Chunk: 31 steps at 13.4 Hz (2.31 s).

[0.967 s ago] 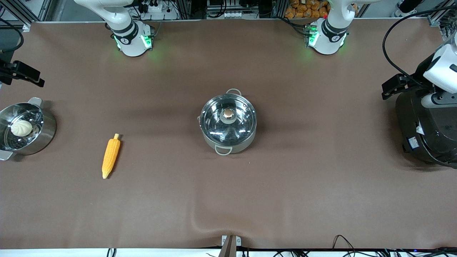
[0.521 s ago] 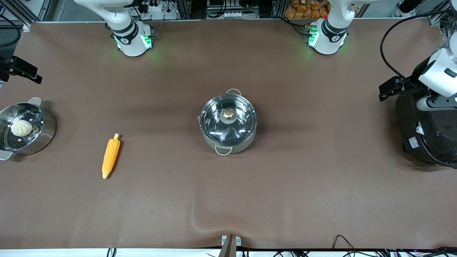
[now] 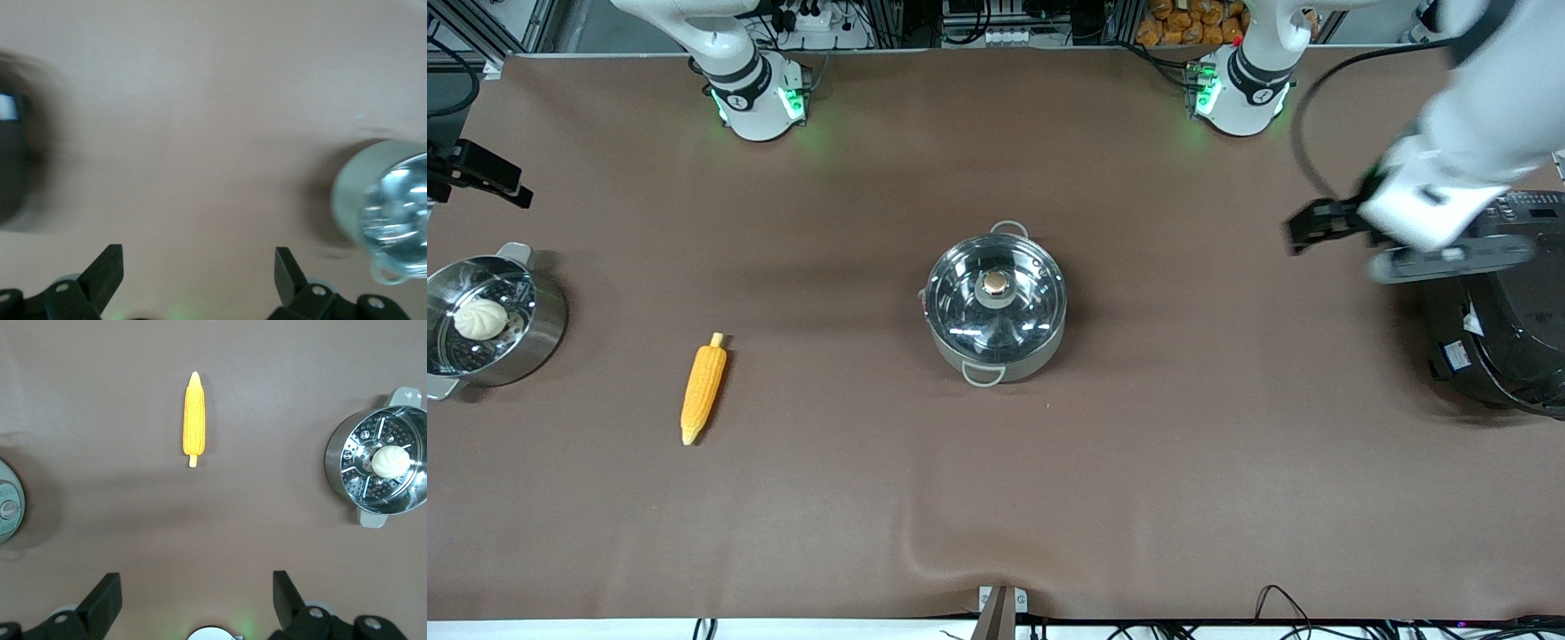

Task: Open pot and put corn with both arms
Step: 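Grasp the lid knob with the left gripper while the right gripper reaches the corn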

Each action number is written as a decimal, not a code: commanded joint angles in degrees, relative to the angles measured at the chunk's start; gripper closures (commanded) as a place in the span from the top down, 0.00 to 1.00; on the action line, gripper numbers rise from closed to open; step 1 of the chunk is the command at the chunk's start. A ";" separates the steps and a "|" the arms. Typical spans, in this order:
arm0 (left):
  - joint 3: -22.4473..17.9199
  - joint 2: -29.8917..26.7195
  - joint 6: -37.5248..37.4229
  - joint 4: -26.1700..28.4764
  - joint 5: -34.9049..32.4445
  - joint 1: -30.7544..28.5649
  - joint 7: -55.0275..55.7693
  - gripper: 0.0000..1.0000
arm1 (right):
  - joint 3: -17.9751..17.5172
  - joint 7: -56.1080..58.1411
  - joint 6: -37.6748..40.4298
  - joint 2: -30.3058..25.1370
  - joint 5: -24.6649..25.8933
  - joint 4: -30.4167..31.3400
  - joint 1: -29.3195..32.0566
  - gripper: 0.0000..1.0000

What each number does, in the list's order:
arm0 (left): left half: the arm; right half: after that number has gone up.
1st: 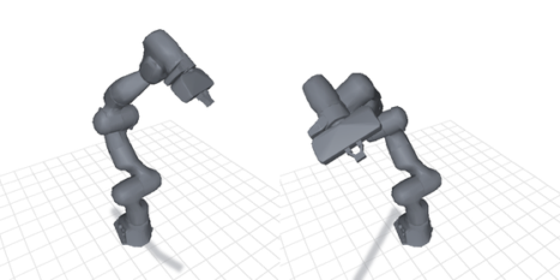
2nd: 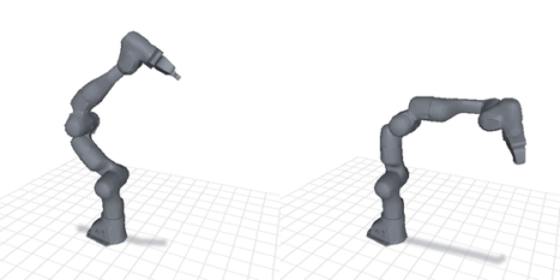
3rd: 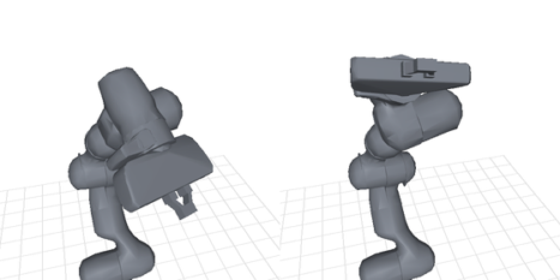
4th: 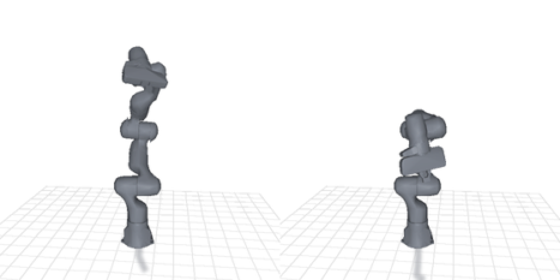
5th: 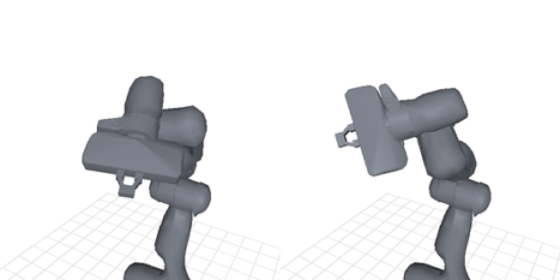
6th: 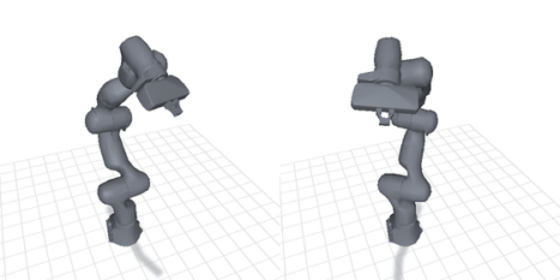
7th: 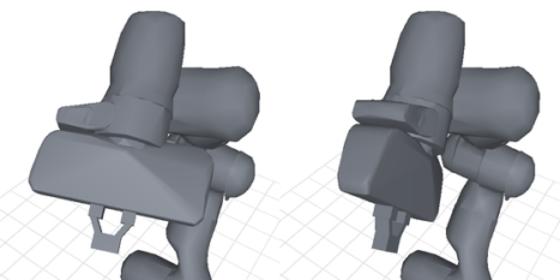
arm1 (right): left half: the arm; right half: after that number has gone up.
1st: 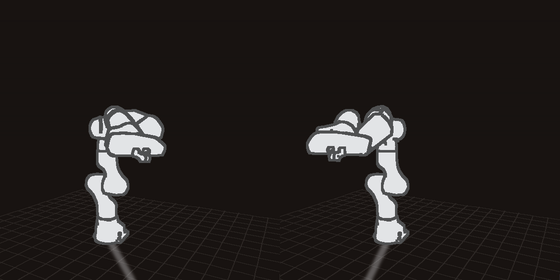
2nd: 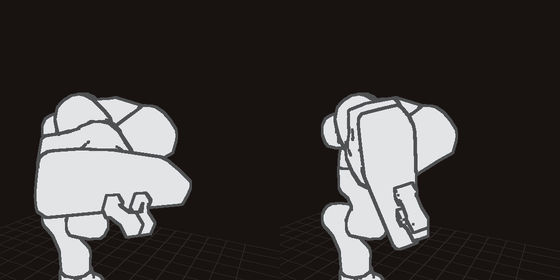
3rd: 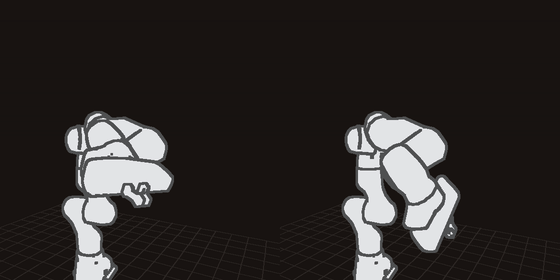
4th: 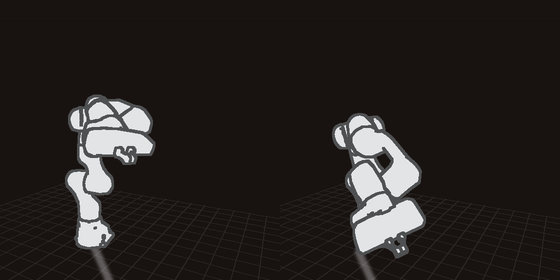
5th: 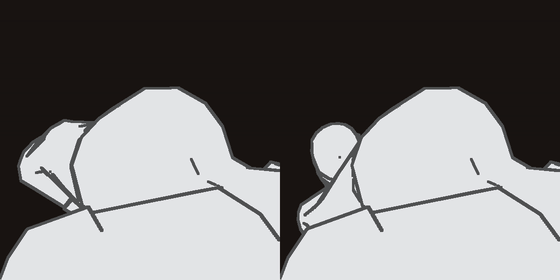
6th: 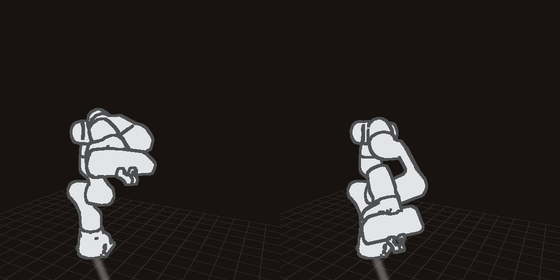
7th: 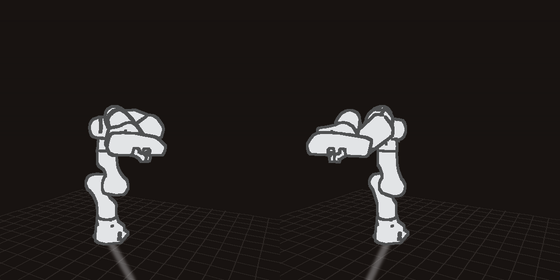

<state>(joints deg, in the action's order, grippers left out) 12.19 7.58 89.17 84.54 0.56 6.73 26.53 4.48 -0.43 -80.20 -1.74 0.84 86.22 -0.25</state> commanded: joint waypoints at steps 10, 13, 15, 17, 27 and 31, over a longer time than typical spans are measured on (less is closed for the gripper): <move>-3.39 23.09 15.67 -10.62 0.49 29.63 36.30 1.00 | -0.08 -0.28 -14.08 11.39 -0.23 10.45 -1.34 1.00; -7.52 25.90 18.49 -10.53 0.49 35.97 38.85 1.00 | -0.17 -0.36 -19.97 17.45 -0.49 11.16 -1.51 1.00; -7.88 27.57 19.72 -10.53 0.49 36.95 39.21 1.00 | -0.08 -0.36 -22.35 20.27 -0.75 11.16 -2.30 1.00; -7.88 28.37 20.25 -10.27 -0.21 37.48 39.30 0.96 | -0.17 -0.71 -24.55 23.09 -0.84 11.34 -1.95 1.00; -7.97 31.36 22.89 -10.18 -2.58 37.75 40.00 0.75 | -0.08 -0.54 -37.04 35.66 -6.56 11.08 -1.24 1.00; -7.97 31.36 22.89 -10.10 -2.58 37.92 39.91 0.27 | -0.08 -0.19 -41.78 39.18 -6.56 11.16 -0.63 1.00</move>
<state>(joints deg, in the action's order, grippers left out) 4.61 38.29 112.31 75.51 -0.48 43.85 64.82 4.61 -0.70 -120.55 35.81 -4.46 98.20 -1.48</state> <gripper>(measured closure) 0.454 0.000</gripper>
